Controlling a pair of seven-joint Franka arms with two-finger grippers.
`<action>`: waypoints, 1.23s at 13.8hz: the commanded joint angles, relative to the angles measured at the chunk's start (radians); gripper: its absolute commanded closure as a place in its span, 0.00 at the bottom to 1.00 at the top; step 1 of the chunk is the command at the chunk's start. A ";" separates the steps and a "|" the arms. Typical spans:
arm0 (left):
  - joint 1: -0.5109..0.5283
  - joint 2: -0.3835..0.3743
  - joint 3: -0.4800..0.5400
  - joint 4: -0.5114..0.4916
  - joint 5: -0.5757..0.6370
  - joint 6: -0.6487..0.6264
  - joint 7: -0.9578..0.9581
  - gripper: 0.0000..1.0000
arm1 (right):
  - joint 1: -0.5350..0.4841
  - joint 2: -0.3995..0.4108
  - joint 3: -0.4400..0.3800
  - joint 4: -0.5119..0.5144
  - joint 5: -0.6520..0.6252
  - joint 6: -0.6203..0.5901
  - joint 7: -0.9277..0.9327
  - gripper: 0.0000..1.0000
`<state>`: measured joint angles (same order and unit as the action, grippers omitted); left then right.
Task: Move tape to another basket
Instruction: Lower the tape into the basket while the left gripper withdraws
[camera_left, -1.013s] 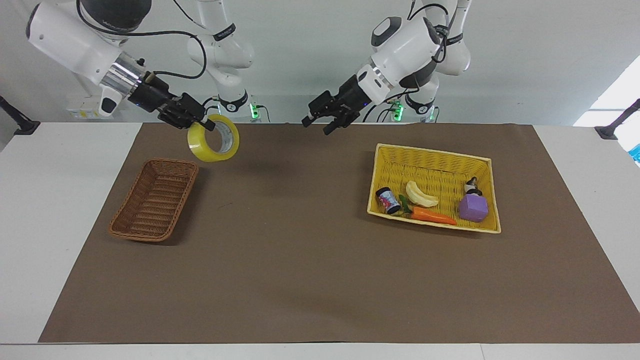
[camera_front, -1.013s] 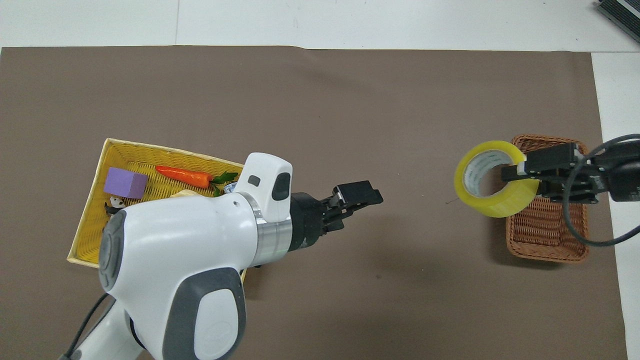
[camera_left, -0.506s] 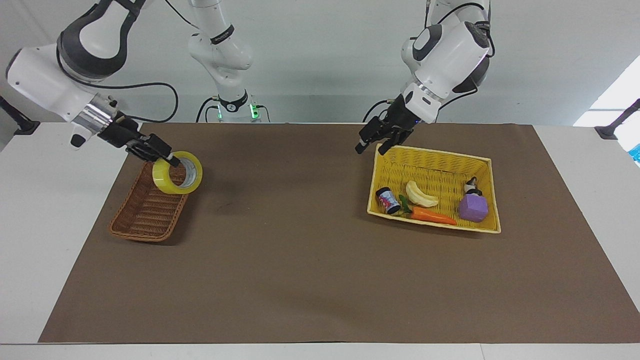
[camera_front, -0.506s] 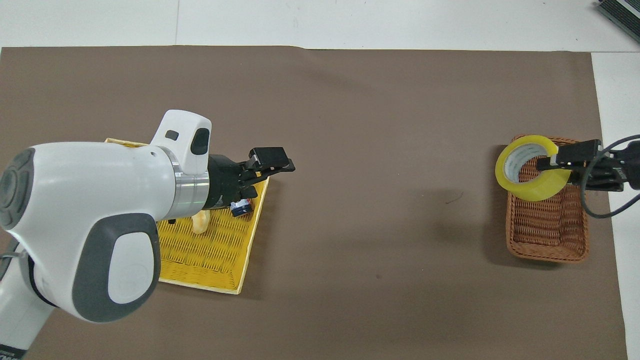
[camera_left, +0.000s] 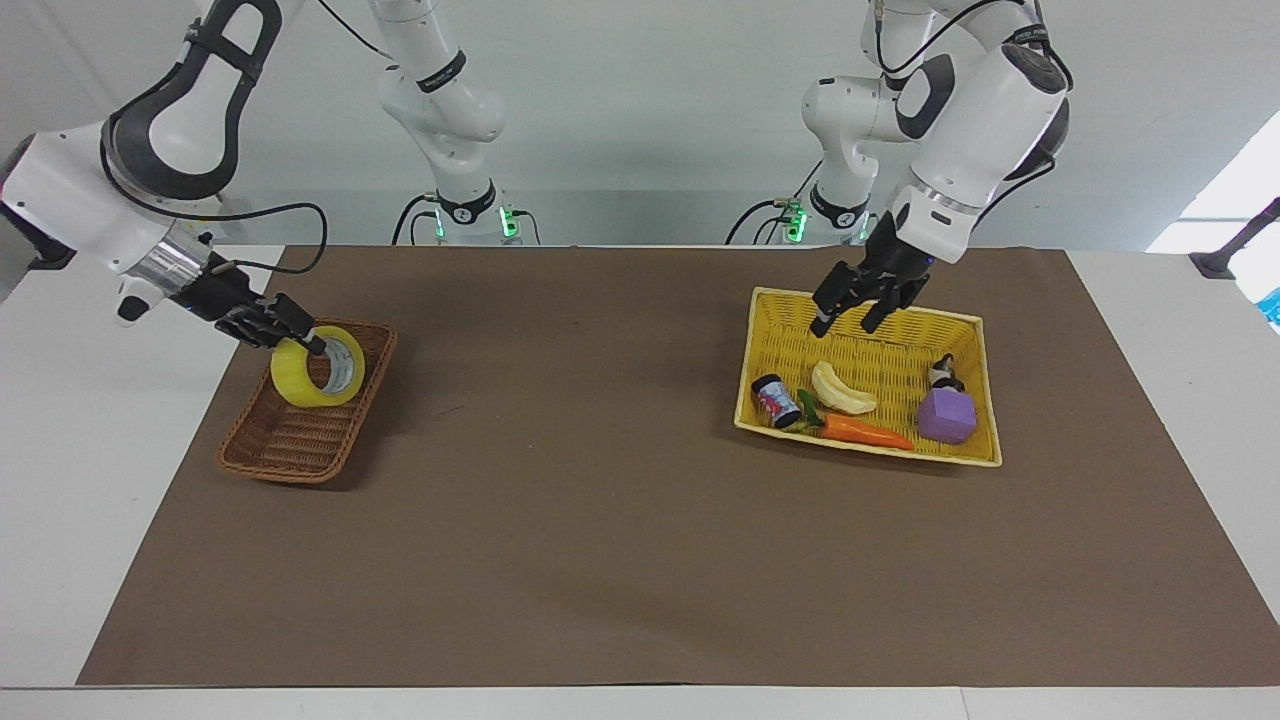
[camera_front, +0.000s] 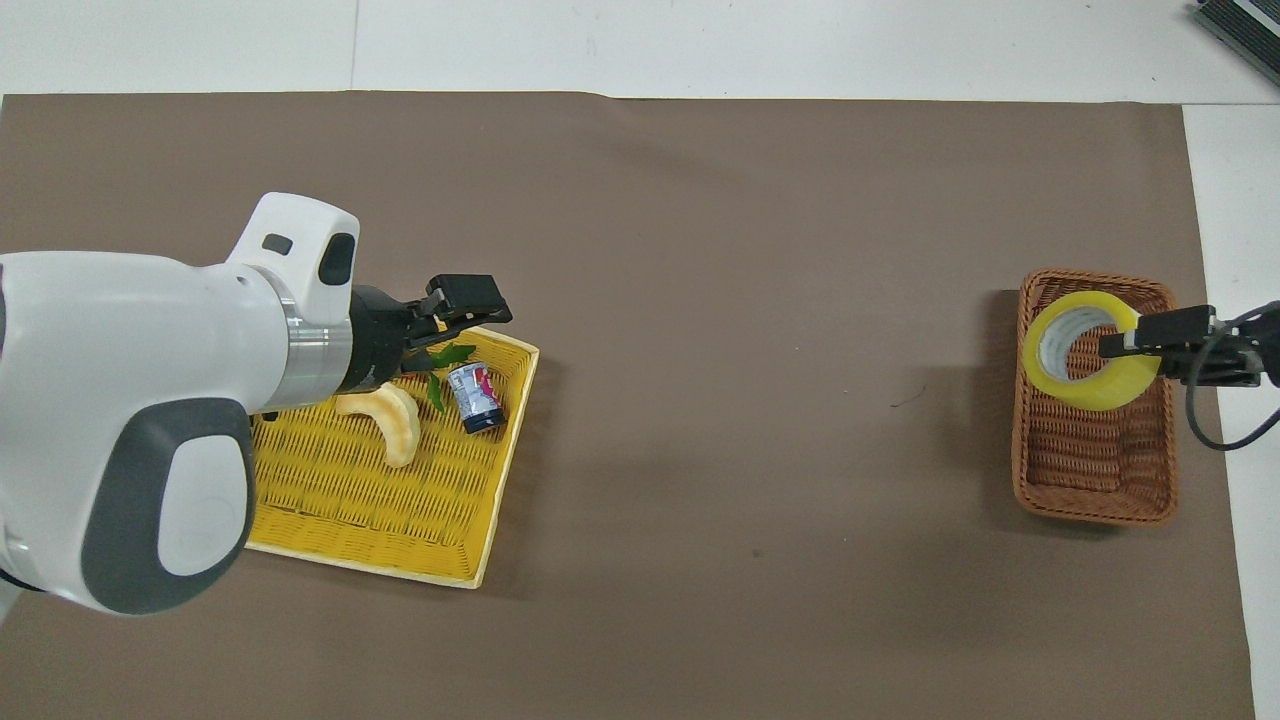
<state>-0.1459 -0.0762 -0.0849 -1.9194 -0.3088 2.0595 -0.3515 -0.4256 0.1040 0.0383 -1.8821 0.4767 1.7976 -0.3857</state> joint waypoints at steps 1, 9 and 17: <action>0.092 0.010 -0.010 0.066 0.087 -0.112 0.156 0.00 | -0.054 0.012 0.008 -0.041 -0.010 0.017 -0.187 1.00; 0.193 0.052 -0.009 0.285 0.306 -0.434 0.397 0.00 | -0.137 0.087 0.006 -0.098 -0.012 -0.067 -0.499 1.00; 0.209 0.121 -0.009 0.438 0.307 -0.598 0.397 0.00 | -0.139 0.105 0.006 -0.086 -0.029 0.006 -0.521 0.00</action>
<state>0.0461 0.0298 -0.0835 -1.5094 -0.0227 1.4979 0.0353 -0.5549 0.2067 0.0366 -1.9840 0.4707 1.7914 -0.8976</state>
